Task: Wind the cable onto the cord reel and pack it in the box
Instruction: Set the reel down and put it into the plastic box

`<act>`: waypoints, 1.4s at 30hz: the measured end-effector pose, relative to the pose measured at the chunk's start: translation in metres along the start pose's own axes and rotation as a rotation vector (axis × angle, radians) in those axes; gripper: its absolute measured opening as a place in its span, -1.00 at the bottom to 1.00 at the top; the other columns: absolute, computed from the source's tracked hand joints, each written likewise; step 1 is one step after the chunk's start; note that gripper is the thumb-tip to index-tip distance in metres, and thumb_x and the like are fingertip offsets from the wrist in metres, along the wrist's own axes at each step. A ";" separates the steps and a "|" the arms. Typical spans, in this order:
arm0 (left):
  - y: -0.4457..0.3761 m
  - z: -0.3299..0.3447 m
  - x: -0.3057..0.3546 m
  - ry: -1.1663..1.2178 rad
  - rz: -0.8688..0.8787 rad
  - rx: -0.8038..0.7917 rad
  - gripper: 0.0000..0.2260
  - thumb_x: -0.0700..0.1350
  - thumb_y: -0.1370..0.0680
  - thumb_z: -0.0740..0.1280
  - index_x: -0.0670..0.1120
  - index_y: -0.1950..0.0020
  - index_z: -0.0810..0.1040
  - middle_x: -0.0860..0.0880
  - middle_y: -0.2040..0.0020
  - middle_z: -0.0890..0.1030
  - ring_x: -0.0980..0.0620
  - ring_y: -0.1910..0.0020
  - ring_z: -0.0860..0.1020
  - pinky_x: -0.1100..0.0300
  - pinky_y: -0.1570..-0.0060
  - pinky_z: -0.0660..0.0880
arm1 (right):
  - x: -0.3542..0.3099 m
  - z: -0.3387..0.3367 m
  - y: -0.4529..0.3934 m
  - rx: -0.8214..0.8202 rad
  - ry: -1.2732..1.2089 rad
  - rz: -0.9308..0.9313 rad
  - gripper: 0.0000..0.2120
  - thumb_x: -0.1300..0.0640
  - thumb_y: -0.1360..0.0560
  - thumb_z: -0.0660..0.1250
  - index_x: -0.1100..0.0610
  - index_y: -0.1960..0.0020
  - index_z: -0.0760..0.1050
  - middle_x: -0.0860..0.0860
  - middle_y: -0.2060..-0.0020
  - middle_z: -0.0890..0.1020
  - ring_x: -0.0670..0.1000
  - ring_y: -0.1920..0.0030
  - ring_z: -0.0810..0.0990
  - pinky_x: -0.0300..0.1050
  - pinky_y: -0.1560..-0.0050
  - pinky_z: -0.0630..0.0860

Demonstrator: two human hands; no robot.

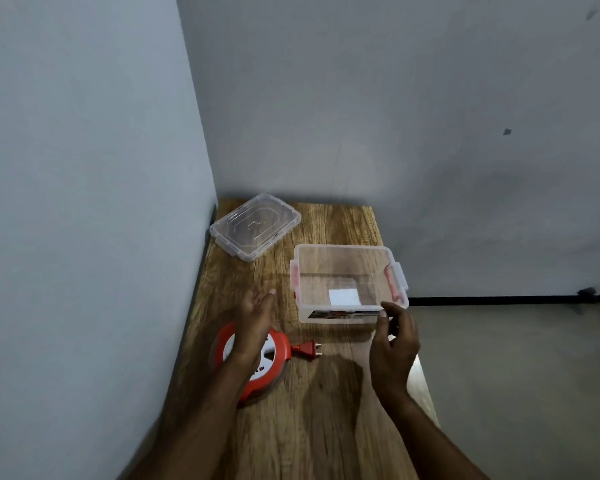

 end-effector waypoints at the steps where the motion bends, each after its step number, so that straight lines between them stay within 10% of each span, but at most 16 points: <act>1: 0.002 -0.005 -0.002 -0.010 -0.001 0.011 -0.54 0.03 -0.67 0.28 -0.03 -0.56 0.34 -0.06 -0.49 0.45 -0.13 -0.46 0.43 0.01 -0.36 0.38 | -0.002 0.003 0.005 -0.031 -0.024 0.009 -0.83 0.28 -0.62 0.29 0.07 -0.12 0.57 0.00 0.02 0.62 -0.08 0.02 0.57 -0.36 0.10 0.50; 5: 0.012 -0.032 -0.014 -0.164 -0.042 0.123 -0.50 0.15 -0.65 0.25 -0.01 -0.55 0.35 -0.08 -0.44 0.51 -0.16 -0.34 0.54 -0.03 -0.24 0.52 | 0.001 0.020 0.031 -0.182 -0.065 0.043 -0.87 0.25 -0.62 0.30 0.08 -0.09 0.57 -0.04 0.00 0.65 -0.09 -0.04 0.61 -0.07 0.01 0.63; 9: 0.033 -0.058 -0.023 -0.342 -0.026 0.244 -0.54 0.11 -0.68 0.20 -0.15 -0.48 0.45 -0.18 -0.32 0.60 -0.14 -0.22 0.59 0.27 0.11 0.39 | 0.010 0.035 0.052 -0.326 -0.030 0.003 -0.85 0.21 -0.63 0.30 0.03 -0.16 0.55 -0.05 -0.07 0.62 -0.09 -0.13 0.57 -0.20 -0.07 0.57; 27: 0.045 -0.062 -0.084 -0.160 0.046 0.372 -0.62 -0.04 -0.66 0.30 -0.12 -0.46 0.46 -0.14 -0.33 0.59 -0.10 -0.20 0.63 0.07 -0.07 0.65 | 0.022 0.094 0.103 -0.683 0.371 -0.107 -0.42 -0.30 -0.51 0.31 0.00 -0.41 0.42 -0.02 -0.26 0.51 0.00 -0.34 0.30 0.07 -0.33 0.40; 36: 0.050 -0.059 -0.085 0.002 0.047 0.466 -0.62 0.01 -0.63 0.36 -0.08 -0.42 0.52 -0.07 -0.26 0.65 0.05 -0.05 0.66 0.43 0.24 0.52 | -0.010 0.089 0.103 -0.665 -0.092 0.170 -0.50 -0.07 -0.53 0.46 -0.09 -0.42 0.39 -0.10 -0.22 0.40 -0.13 -0.26 0.45 -0.33 -0.07 0.55; 42: 0.052 -0.044 -0.033 0.182 0.169 0.435 -0.64 0.03 -0.64 0.34 0.01 -0.43 0.52 0.04 -0.27 0.63 0.05 -0.11 0.67 0.35 0.19 0.63 | -0.061 0.082 0.074 -0.564 -0.337 0.052 -0.49 0.10 -0.58 0.41 -0.04 -0.47 0.33 0.01 -0.30 0.36 -0.14 -0.29 0.52 -0.20 -0.05 0.64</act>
Point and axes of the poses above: each hand's wrist, its own y-axis away from the middle knuckle, its own z-axis out of the palm, x = y × z, the point moved 1 cm from there along -y, towards the middle knuckle
